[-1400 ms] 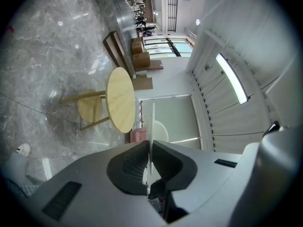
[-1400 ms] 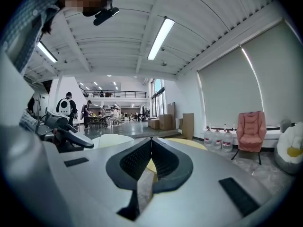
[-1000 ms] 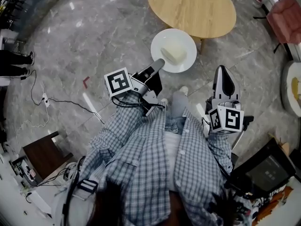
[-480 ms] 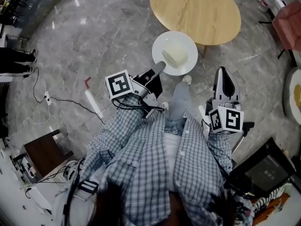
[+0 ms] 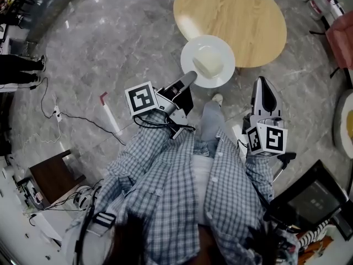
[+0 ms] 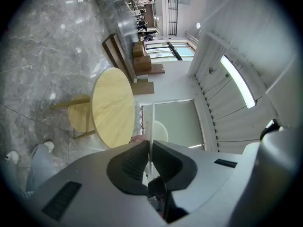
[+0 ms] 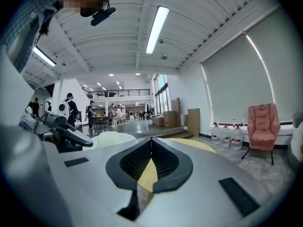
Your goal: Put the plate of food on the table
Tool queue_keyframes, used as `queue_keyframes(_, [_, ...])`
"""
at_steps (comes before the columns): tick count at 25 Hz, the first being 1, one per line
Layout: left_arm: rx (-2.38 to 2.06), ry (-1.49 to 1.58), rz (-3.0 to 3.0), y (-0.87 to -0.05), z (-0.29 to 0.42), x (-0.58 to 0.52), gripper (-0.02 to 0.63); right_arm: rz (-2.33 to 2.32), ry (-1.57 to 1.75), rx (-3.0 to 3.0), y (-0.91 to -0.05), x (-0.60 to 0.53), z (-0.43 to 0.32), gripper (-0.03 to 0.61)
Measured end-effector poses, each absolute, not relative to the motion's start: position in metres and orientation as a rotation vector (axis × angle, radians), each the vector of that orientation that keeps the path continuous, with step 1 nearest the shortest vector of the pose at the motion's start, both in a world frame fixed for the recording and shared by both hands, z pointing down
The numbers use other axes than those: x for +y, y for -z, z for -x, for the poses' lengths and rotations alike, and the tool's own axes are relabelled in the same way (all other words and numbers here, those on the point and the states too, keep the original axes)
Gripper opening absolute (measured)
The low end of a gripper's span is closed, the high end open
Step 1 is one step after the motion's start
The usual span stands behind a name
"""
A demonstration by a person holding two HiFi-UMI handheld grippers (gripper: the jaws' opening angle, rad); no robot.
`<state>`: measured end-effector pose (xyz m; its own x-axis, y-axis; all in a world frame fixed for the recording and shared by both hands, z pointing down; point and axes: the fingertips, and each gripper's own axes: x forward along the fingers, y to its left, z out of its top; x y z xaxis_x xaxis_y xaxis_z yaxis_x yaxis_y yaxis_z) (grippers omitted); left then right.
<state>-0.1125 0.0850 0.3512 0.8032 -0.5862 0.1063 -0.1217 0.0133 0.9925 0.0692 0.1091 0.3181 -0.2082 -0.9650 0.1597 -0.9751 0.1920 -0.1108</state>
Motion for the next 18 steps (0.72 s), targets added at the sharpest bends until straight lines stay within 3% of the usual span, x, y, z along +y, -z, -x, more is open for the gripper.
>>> queue_keyframes(18, [-0.631,0.471,-1.532,-0.329,0.024,-0.043,0.02,-1.864,-0.287,-2.437,-0.317,-0.026,-0.159,0.008])
